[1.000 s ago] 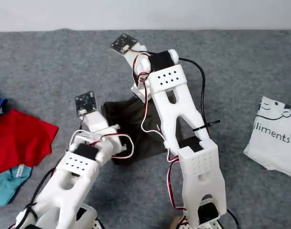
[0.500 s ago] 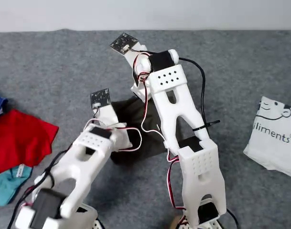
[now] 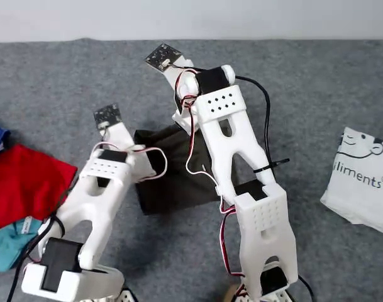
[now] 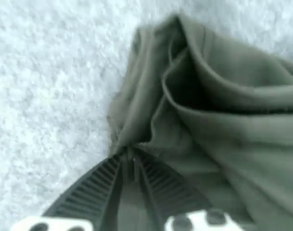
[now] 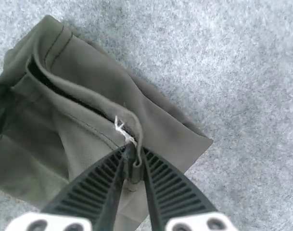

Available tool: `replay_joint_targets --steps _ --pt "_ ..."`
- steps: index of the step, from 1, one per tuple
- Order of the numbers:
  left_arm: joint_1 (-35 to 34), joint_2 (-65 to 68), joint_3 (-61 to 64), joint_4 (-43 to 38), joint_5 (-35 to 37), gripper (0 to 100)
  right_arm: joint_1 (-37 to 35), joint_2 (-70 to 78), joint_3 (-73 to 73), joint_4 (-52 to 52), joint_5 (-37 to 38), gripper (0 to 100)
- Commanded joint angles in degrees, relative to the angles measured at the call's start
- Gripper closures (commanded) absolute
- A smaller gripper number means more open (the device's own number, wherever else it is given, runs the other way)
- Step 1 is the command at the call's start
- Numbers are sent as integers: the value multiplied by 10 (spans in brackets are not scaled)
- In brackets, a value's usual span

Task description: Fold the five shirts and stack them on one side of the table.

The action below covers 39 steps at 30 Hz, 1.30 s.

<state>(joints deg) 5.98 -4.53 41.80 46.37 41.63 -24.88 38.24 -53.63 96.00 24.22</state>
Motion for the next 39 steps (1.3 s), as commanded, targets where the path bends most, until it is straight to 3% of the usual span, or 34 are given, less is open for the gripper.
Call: replay_joint_targets --steps 1,11,18,22,32,34,39 --pt "-8 -8 -46 37 -11 994 7 -39 -30 0 -4 988" --pt "-11 -9 -172 192 -10 994 -13 -44 -30 7 -4 988" --pt "-131 -9 -310 338 -18 994 -46 -44 -30 26 -4 988" --pt "-204 -9 -382 411 -69 994 -54 -44 -30 44 -4 988" --pt "-401 -9 -460 477 -91 994 -130 -46 -26 71 -6 982" --pt "-425 -9 -459 480 -91 994 -138 -46 -26 71 -6 943" --pt "-473 -9 -460 477 -106 994 -134 -84 -26 71 -40 738"
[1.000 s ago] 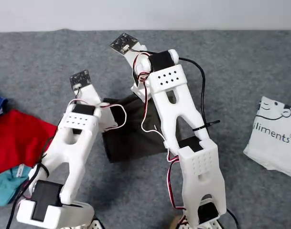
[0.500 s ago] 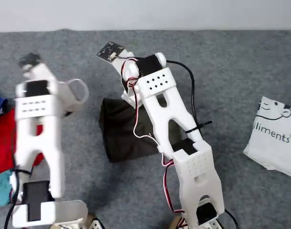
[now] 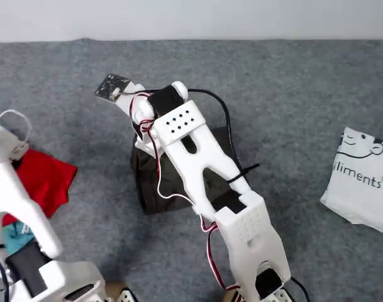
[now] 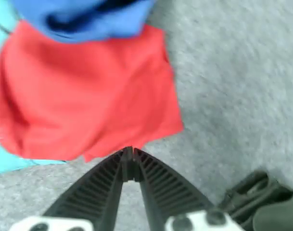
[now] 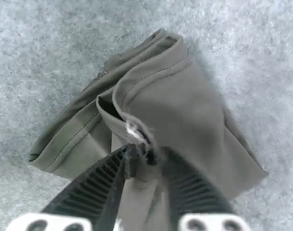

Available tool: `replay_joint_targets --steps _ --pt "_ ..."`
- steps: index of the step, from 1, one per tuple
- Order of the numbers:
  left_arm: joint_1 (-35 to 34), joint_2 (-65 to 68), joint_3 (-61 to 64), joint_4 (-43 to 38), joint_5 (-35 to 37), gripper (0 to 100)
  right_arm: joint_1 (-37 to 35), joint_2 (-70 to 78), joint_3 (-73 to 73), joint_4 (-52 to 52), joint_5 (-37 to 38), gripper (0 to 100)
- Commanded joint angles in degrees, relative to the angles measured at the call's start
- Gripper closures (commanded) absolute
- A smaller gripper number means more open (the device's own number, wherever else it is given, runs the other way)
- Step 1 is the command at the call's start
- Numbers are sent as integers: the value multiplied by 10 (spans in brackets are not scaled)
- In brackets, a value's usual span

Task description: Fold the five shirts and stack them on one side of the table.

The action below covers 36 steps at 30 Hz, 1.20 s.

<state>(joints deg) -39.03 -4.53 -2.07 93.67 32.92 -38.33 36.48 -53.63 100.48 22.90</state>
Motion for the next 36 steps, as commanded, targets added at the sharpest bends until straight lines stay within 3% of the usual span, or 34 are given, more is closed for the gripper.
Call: replay_joint_targets --steps 1,8,16,23,28,36 --pt "-30 -9 -22 4 -30 994 3 -78 -25 26 -31 724" --pt "-78 -9 -22 6 -44 994 19 -131 -20 23 -9 804" --pt "-98 -9 -22 7 -45 994 118 -3 -11 3 80 991" --pt "-98 -9 -22 7 -45 994 124 73 -39 3 79 954" --pt "-98 -9 -22 7 -46 994 109 87 -65 22 -10 812" --pt "-98 -8 -20 7 -46 994 73 110 -65 21 -21 833"
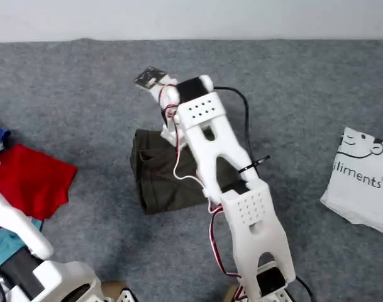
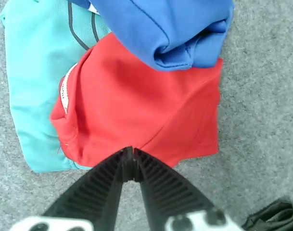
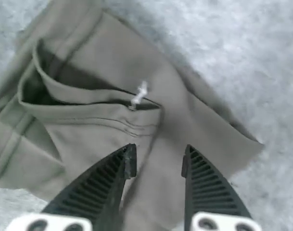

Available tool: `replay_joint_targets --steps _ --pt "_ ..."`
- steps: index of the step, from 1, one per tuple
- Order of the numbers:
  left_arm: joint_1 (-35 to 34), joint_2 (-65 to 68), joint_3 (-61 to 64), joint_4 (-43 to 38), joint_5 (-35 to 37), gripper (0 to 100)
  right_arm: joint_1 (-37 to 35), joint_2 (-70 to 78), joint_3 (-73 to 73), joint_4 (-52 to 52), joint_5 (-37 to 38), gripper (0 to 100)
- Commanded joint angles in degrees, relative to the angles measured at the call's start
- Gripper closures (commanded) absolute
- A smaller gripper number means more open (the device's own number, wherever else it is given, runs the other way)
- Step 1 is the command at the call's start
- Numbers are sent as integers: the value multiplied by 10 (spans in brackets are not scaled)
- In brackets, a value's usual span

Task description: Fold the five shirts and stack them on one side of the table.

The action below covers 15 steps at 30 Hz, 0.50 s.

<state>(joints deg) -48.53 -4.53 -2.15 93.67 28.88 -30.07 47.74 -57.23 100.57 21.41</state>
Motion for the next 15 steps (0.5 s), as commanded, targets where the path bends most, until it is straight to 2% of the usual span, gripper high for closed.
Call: replay_joint_targets --steps 1,8,10,13,15 --pt "-4 -8 -19 7 -5 994 -9 4 -30 19 -7 833" --pt "-2 -8 -19 7 -5 994 -8 47 -32 15 -7 835" --pt "-1 -8 -19 7 -5 994 -9 51 -32 15 -6 877" --pt "-1 -8 -18 7 -5 994 -11 49 -40 19 -3 995" --pt "-1 -8 -18 7 -5 994 -15 43 -41 22 7 978"
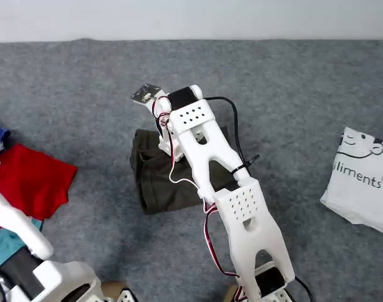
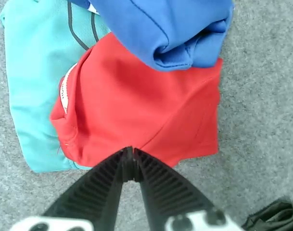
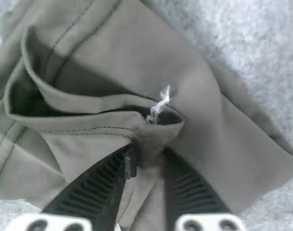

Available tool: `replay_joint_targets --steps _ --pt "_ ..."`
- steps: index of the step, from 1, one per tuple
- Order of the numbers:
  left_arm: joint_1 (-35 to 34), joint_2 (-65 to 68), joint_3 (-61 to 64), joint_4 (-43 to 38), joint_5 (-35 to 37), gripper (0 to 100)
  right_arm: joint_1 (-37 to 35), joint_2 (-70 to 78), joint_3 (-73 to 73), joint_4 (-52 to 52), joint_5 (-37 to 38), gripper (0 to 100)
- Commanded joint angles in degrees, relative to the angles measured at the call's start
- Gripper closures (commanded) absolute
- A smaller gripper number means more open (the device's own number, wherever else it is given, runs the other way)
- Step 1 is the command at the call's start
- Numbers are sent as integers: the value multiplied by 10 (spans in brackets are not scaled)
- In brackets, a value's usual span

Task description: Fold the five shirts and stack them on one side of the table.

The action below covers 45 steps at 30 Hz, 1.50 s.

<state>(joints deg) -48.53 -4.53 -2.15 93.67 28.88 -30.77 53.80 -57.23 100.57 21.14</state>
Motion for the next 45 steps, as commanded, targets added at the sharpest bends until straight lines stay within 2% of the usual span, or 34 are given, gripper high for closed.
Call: replay_joint_targets --steps 1,7,15,22,24,28,30,33,35,41,45 --pt "-1 -8 -18 7 -5 994 -8 -23 -41 22 17 988" --pt "-1 -8 -18 7 -5 994 -24 -73 -18 24 28 988" --pt "-1 -8 -18 6 -5 994 -106 -250 226 23 25 988" --pt "0 -8 -18 3 -5 994 -159 -294 301 22 1 985" --pt "0 -8 -18 3 -5 994 -176 -292 307 22 -11 945" --pt "0 -8 -18 3 -5 994 -210 -293 305 22 -70 768" --pt "0 -8 -18 3 -5 994 -217 -295 294 22 -82 711" --pt "-3 -8 -18 3 -5 994 -196 -295 255 22 -82 718" --pt "-4 -8 -18 4 -5 994 -167 -294 223 22 -82 760" --pt "-4 -9 -21 7 -11 994 -67 -290 200 22 -62 997" --pt "-1 -30 -21 35 -69 994 -8 -293 200 22 -53 990"
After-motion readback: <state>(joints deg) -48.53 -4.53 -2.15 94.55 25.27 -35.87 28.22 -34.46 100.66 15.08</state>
